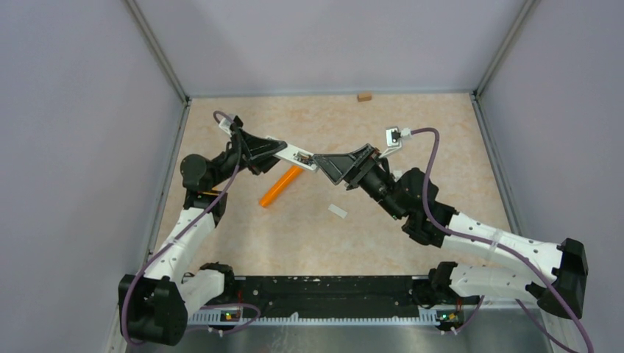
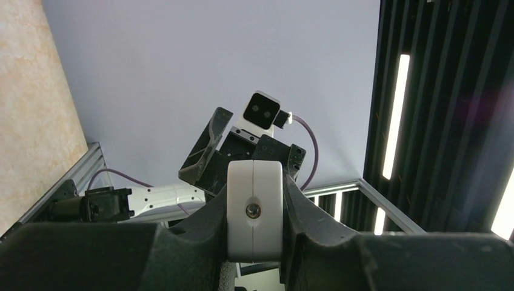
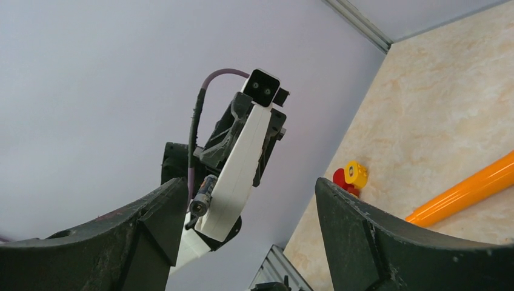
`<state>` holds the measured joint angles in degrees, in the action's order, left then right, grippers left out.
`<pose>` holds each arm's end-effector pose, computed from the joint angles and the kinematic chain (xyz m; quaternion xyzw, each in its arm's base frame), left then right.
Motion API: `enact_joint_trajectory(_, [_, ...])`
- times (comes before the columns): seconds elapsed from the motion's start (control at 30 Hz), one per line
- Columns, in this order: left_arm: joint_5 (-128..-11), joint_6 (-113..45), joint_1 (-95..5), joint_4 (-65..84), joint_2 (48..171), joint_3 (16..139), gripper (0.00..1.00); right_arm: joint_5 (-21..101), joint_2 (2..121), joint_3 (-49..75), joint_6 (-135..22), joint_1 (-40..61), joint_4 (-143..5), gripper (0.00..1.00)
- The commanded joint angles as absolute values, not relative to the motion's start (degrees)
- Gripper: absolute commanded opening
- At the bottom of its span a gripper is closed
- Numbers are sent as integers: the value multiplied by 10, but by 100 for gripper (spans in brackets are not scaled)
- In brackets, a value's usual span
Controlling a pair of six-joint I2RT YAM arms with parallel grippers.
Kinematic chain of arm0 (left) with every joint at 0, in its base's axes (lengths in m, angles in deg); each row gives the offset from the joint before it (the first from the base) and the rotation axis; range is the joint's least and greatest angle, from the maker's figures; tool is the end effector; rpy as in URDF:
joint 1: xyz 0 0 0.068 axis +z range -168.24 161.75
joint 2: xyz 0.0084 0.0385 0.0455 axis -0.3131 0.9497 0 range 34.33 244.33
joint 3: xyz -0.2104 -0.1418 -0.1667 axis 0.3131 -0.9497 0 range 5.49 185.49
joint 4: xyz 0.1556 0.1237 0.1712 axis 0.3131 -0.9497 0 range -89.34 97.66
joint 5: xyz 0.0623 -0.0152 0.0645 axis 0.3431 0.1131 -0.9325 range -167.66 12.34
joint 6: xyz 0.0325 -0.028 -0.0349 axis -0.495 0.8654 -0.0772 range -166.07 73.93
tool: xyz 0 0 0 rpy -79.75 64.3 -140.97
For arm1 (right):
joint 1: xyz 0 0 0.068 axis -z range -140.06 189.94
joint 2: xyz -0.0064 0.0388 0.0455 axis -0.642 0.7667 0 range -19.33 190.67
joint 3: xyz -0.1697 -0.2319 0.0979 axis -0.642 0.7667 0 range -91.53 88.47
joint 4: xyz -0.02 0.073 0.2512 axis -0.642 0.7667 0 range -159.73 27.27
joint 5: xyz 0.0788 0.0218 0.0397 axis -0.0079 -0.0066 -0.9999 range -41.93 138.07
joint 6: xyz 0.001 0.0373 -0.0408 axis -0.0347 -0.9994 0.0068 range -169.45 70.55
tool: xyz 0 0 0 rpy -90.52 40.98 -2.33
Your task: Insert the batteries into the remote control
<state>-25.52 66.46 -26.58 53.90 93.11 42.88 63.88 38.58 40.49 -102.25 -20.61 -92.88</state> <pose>0.1994 -0.0593 0.3733 -0.1541 0.5894 -0.7751 0.1677 0.1185 0.1890 0.4058 0.0659 0.6210 0.6018 0.4979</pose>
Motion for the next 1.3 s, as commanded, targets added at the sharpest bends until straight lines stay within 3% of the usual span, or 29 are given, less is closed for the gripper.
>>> enact_joint_trajectory(0.0, [-266, 636, -265, 528, 922, 435, 0, 638, 383, 385, -1023, -203, -941, 78])
enact_joint_trajectory(0.4, [-276, 556, -265, 408, 906, 443, 0, 628, 422, 325, -989, -203, -828, 78])
enact_joint_trajectory(0.63, [-271, 545, -264, 399, 900, 442, 0, 626, 450, 296, -976, -203, -792, 61])
enact_joint_trajectory(1.03, [-257, 522, -265, 397, 876, 436, 0, 647, 470, 282, -985, -203, -767, 44])
enact_joint_trajectory(1.2, [-259, 515, -265, 392, 864, 434, 0, 642, 479, 275, -993, -203, -766, 44])
enact_joint_trajectory(1.27, [-259, 512, -265, 390, 863, 434, 0, 633, 480, 277, -994, -203, -779, 51])
